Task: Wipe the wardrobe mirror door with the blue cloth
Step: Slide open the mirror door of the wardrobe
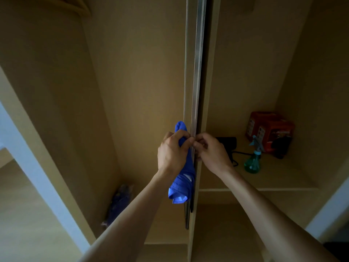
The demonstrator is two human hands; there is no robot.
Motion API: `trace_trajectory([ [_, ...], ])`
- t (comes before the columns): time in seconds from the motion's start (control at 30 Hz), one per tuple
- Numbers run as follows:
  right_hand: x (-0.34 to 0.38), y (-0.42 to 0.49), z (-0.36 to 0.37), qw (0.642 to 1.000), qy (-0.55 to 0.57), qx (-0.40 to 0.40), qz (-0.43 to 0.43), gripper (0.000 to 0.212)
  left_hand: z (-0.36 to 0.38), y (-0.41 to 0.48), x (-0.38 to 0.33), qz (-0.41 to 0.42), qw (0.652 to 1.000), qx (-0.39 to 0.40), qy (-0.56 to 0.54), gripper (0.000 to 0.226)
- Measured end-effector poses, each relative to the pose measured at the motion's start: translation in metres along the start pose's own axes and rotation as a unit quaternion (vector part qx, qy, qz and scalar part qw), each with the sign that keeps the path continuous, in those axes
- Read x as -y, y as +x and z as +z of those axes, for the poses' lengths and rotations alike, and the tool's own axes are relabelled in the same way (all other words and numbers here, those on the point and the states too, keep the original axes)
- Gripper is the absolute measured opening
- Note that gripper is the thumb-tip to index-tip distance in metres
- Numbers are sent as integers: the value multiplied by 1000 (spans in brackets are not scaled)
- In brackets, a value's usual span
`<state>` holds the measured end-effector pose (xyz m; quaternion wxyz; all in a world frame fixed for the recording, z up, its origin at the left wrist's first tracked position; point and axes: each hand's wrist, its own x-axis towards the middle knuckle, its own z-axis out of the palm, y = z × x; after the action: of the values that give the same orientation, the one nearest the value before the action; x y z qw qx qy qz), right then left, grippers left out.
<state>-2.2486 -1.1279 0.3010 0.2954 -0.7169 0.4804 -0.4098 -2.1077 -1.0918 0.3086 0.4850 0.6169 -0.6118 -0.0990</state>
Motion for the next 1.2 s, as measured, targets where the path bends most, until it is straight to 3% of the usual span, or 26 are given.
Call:
trace_trajectory([
  [0.13, 3, -24, 1, 1000, -19, -12, -8, 6, -10, -19, -3, 30, 1000, 7, 2, 15],
  [0.5, 17, -74, -3, 999, -17, -33, 6, 21, -28, -60, -17, 47, 998, 20, -30, 15],
  [0.67, 15, -89, -1, 999, 7, -41, 10, 17, -34, -73, -20, 53, 998, 23, -30, 16],
  [1.2, 5, -119, -29, 999, 30, 14, -27, 19, -24, -117, -48, 73, 997, -33, 19, 17],
])
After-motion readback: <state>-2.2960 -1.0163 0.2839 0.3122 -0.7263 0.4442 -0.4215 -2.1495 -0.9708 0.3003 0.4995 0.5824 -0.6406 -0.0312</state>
